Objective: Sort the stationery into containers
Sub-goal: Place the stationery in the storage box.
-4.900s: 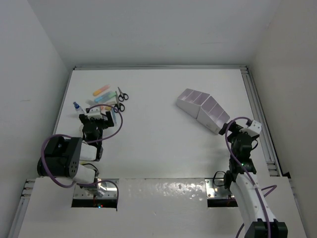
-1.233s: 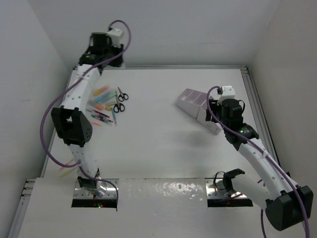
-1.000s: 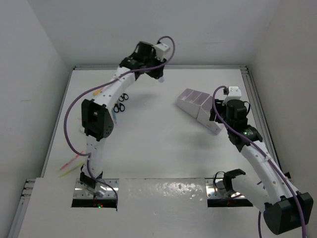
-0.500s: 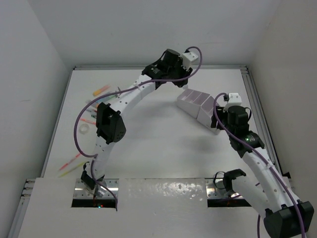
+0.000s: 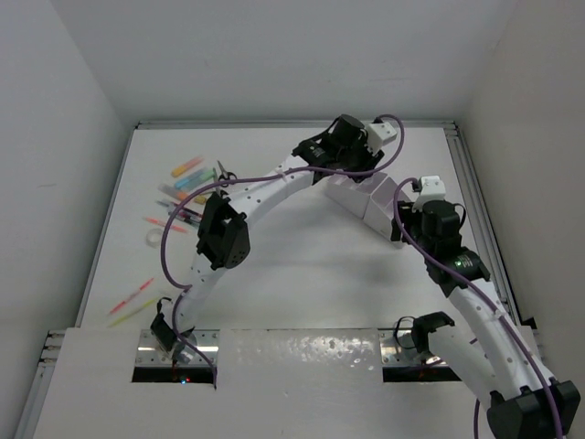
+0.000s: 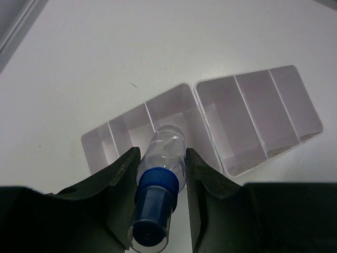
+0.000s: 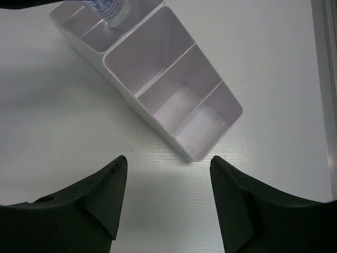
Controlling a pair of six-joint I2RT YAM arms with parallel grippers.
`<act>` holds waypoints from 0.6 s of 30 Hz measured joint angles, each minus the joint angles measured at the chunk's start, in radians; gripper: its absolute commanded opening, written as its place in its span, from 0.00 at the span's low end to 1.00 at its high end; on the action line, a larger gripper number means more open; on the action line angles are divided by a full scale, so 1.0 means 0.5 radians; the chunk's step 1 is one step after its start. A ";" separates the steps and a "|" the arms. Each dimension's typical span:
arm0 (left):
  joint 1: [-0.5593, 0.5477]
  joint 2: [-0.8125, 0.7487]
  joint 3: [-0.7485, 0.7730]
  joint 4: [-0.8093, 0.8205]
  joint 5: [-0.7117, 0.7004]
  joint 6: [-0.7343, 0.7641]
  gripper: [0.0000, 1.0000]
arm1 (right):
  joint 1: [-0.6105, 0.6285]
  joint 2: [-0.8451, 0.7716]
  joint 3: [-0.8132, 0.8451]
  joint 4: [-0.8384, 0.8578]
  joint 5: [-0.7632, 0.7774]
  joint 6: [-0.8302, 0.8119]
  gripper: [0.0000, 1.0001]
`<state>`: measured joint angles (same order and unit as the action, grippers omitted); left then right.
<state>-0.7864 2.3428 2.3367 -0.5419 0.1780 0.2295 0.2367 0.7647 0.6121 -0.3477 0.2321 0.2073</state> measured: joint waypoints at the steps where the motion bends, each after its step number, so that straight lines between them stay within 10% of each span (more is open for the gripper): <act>1: -0.001 0.022 -0.002 0.000 -0.002 -0.001 0.00 | 0.000 -0.022 -0.014 -0.005 0.000 -0.003 0.63; 10: -0.038 0.069 -0.059 0.089 0.011 -0.020 0.01 | 0.000 -0.105 -0.072 -0.070 0.008 -0.003 0.64; 18: -0.051 0.122 -0.096 0.169 0.010 -0.026 0.53 | 0.000 -0.140 -0.083 -0.108 0.019 -0.002 0.67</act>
<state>-0.8120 2.4039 2.2887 -0.4572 0.1829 0.2165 0.2367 0.6949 0.5705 -0.4019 0.2417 0.2062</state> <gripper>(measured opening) 0.458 0.659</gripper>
